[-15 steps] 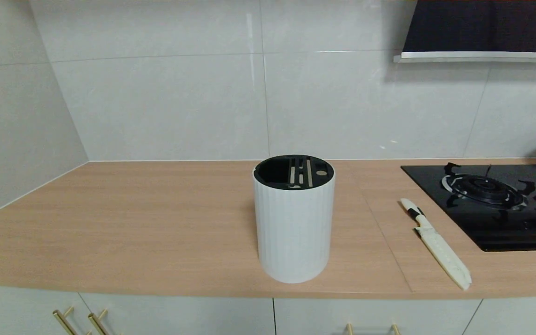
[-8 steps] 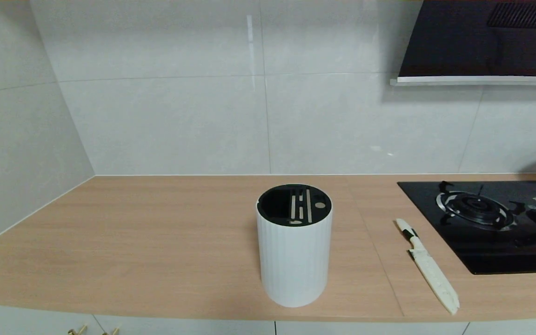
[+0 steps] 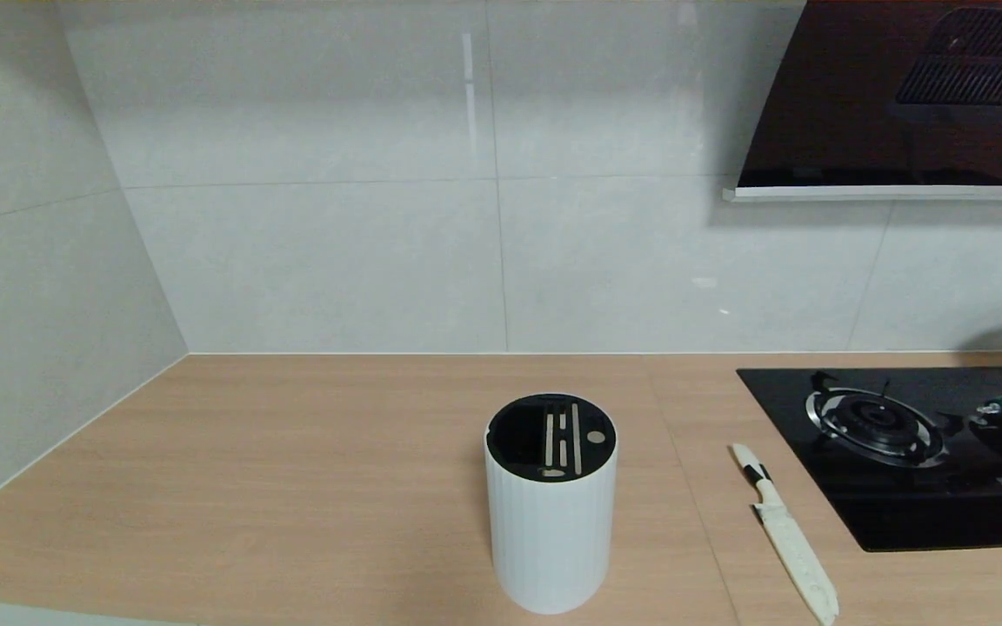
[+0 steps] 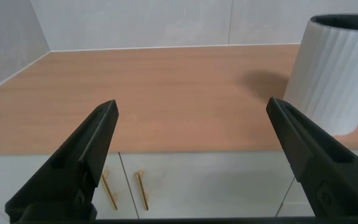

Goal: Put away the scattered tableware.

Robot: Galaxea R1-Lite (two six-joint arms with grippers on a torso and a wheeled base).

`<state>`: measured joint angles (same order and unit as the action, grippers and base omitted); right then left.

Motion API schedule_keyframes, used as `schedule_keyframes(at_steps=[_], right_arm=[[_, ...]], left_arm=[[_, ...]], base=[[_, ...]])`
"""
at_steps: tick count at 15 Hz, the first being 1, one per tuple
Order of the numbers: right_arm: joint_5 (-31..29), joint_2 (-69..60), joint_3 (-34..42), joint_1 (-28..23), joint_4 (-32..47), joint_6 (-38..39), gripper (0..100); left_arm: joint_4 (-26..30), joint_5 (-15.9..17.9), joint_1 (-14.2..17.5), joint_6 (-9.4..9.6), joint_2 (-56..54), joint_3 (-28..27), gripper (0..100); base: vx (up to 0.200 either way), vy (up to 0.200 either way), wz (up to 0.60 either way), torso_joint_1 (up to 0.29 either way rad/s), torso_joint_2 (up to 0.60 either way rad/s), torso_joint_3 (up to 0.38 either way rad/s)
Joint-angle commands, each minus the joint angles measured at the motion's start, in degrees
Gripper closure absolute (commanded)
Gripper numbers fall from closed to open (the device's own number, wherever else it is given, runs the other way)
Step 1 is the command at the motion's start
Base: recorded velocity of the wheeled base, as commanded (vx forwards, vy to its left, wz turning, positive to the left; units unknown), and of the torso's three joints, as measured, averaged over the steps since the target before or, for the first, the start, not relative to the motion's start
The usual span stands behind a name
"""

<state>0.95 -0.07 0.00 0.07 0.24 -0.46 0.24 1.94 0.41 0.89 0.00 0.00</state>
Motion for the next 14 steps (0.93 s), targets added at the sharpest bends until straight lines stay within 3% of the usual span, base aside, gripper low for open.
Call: schedule_keyframes(at_steps=[1, 14], right_arm=[[0.0, 0.1, 0.0, 0.0, 0.0, -0.1, 0], [-0.6, 0.1, 0.0, 0.0, 0.0, -2.9, 0]], left_arm=[[0.0, 0.0, 0.0, -0.01, 0.0, 0.0, 0], [0.0, 0.0, 0.0, -0.01, 0.0, 0.0, 0]], base=[[0.0, 0.0, 0.0, 0.163, -0.37, -0.183], [0.0, 0.0, 0.0, 0.007, -0.01, -0.007]])
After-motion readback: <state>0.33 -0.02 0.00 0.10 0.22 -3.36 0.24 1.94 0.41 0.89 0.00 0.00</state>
